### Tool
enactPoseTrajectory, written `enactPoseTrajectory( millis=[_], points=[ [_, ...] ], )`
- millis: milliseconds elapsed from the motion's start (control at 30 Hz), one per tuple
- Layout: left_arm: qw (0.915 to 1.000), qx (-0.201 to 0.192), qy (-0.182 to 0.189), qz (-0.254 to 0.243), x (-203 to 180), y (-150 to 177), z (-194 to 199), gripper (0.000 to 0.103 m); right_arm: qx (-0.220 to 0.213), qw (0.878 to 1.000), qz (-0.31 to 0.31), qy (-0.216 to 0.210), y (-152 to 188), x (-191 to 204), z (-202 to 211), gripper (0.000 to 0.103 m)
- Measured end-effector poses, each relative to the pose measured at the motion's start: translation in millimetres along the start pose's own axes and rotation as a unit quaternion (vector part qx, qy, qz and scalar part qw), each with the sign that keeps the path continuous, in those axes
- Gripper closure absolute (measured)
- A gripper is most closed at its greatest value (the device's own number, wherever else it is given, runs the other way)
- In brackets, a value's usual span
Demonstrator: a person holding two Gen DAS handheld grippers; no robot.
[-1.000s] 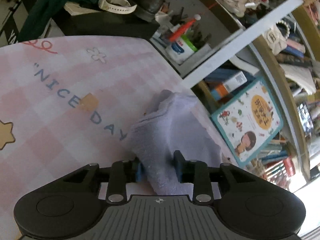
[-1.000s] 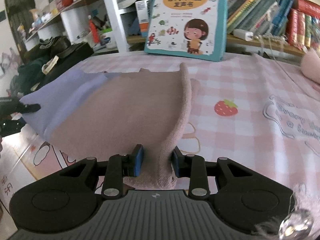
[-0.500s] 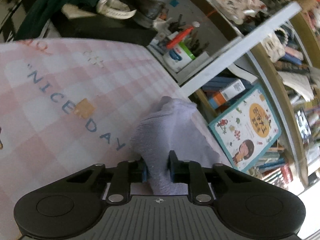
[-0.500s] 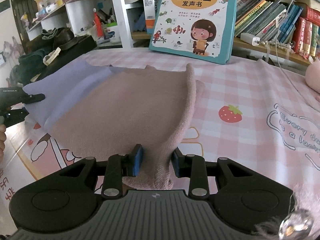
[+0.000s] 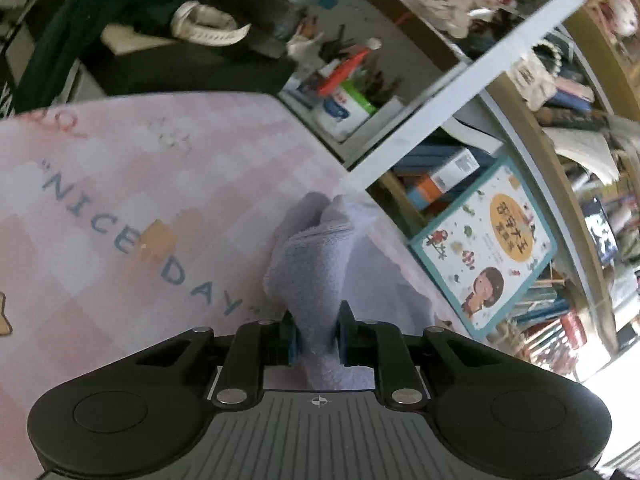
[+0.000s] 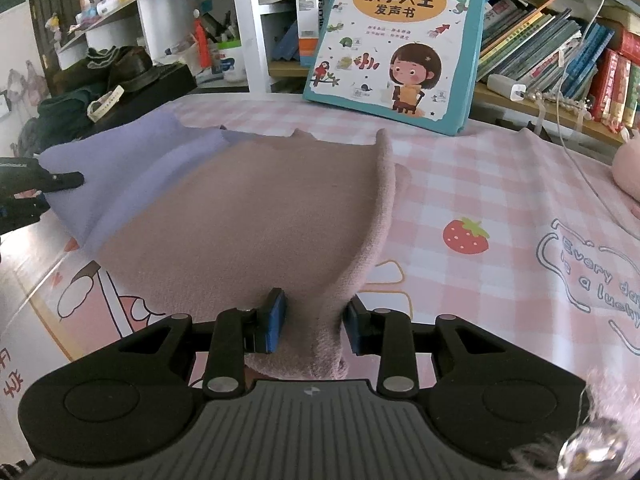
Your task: Fold clothes
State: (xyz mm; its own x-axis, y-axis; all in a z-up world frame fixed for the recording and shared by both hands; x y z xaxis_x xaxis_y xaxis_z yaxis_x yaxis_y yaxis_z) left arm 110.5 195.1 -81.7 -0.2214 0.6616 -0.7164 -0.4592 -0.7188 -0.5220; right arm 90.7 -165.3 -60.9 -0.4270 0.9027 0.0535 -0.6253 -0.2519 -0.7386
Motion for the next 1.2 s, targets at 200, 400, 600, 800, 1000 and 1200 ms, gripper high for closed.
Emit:
enactPoseTrajectory(
  millis=[200,400,600,800,1000,1200],
  points=[
    [0.999,0.005,0.012,0.044,12,-1,-8,0.079,0.0,1.0,-0.003,-0.006,-1,1,-1,0.072],
    [0.9993,0.0,0.011,0.036,12,-3,-10,0.081,0.0,1.0,-0.004,-0.009,-2,3,-2,0.072],
    [0.9992,-0.008,0.012,0.036,14,-7,-11,0.087,-0.001,1.0,-0.005,-0.009,-2,7,-3,0.072],
    [0.9993,-0.023,0.004,0.029,19,-21,-7,0.087,-0.004,1.0,-0.002,-0.023,-7,20,-11,0.072],
    [0.9993,-0.034,-0.002,0.013,19,-31,3,0.089,-0.005,0.999,0.005,-0.031,-14,30,-21,0.072],
    [0.997,-0.057,0.01,-0.052,-19,-37,18,0.089,-0.007,0.999,-0.001,-0.04,-15,31,-23,0.072]
  ],
)
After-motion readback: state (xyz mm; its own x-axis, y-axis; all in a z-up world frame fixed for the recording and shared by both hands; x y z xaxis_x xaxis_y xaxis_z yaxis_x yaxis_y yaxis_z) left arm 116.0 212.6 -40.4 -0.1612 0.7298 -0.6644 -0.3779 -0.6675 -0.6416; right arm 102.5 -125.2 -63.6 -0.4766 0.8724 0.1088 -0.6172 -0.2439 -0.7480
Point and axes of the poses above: each gripper's, at about its wrist camera, not at the fingertips, and z roughly against the way its jaws point, x to its left, y to its underside, the point moved 10 cm from there along -z, roughly the way its jaws point, and after that the axes turned 3 degrees about z, right-handed, at the moved point
